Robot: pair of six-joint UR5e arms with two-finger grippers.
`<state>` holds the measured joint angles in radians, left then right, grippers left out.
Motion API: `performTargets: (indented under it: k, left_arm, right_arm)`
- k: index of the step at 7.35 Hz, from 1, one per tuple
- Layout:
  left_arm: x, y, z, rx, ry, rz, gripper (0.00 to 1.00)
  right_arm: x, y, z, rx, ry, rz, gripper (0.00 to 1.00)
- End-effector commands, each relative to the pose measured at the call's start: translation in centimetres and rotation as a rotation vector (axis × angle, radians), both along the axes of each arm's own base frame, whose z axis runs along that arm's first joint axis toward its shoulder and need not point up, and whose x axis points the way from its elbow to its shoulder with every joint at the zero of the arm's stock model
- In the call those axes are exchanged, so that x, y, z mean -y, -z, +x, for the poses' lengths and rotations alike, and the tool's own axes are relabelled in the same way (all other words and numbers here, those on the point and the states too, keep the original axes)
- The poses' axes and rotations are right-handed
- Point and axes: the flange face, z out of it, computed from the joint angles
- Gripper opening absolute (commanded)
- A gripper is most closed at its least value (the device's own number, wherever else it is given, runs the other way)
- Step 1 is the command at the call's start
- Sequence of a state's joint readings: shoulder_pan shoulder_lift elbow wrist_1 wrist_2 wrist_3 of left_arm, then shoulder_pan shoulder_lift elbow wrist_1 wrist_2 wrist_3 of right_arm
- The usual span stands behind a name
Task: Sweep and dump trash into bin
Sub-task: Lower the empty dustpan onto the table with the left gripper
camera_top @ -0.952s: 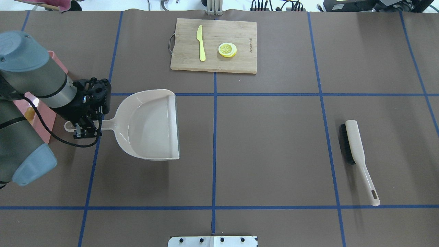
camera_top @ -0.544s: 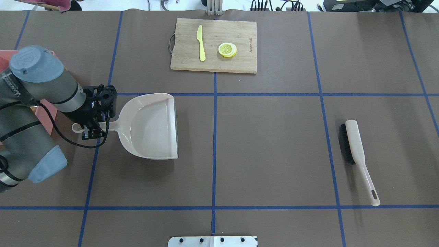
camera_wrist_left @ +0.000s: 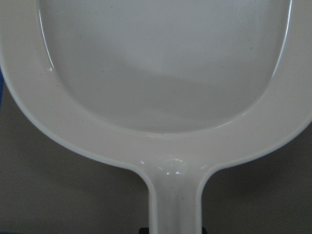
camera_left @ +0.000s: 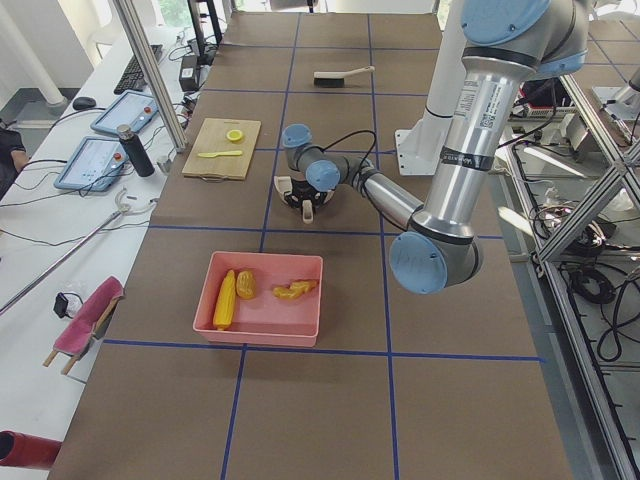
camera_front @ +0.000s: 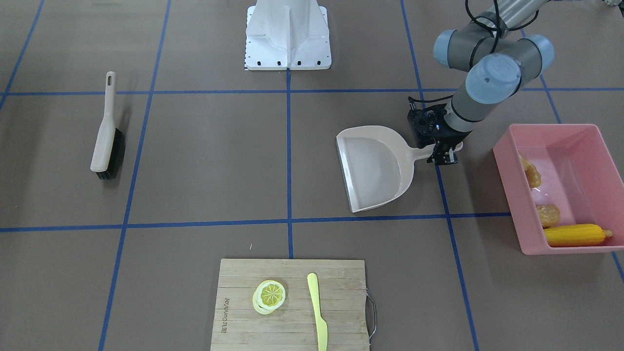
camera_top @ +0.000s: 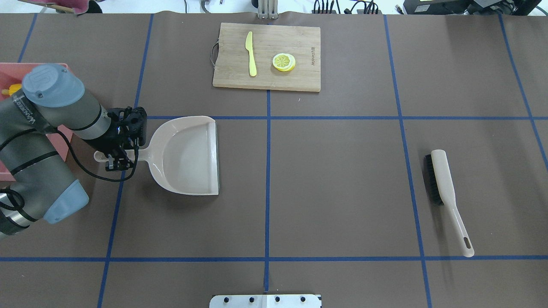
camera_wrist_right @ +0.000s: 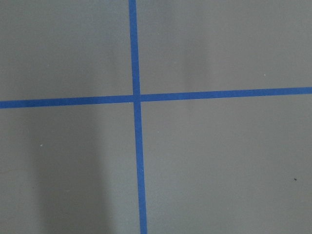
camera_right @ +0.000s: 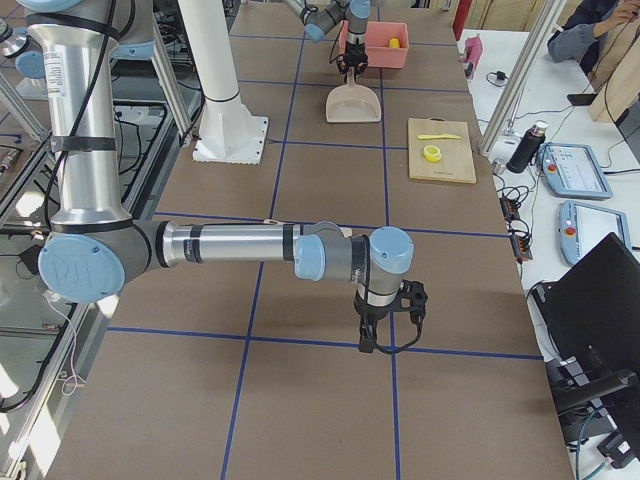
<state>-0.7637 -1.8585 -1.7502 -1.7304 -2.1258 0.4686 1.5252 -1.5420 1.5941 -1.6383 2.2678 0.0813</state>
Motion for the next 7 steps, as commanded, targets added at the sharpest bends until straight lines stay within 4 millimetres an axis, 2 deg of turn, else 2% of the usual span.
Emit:
performTargets:
  k: [1, 2, 4, 5, 6, 7]
  left_arm:
    - [-0.3, 0.9, -0.4, -0.025, 0.038, -0.010, 0.99]
    - [-0.8, 2.7, -1.1, -0.054, 0.113, -0.068, 0.99]
    - [-2.7, 5.2, -3.5, -0.100, 0.398, -0.359, 0.99]
    - [-2.8, 4.8, -5.3, -0.098, 0.506, -0.446, 0.99]
    - [-1.0, 2.0, -9.2, -0.061, 0.617, -0.471, 0.99]
    - [1.9, 1.0, -14.6, -0.044, 0.806, -0.403, 0.99]
  right_arm:
    - [0.3, 0.5, -0.1, 0.028, -0.019, -0.009, 1.00]
    - [0.3, 0.3, -0.1, 0.028, -0.019, -0.014, 1.00]
    - [0.3, 0.2, -0.1, 0.029, -0.019, -0.015, 1.00]
    - [0.3, 0.2, -0.1, 0.029, -0.019, -0.015, 1.00]
    - [0.3, 0.2, 0.0, 0.029, -0.021, -0.015, 1.00]
    - [0.2, 0.2, 0.0, 0.029, -0.021, -0.015, 1.00]
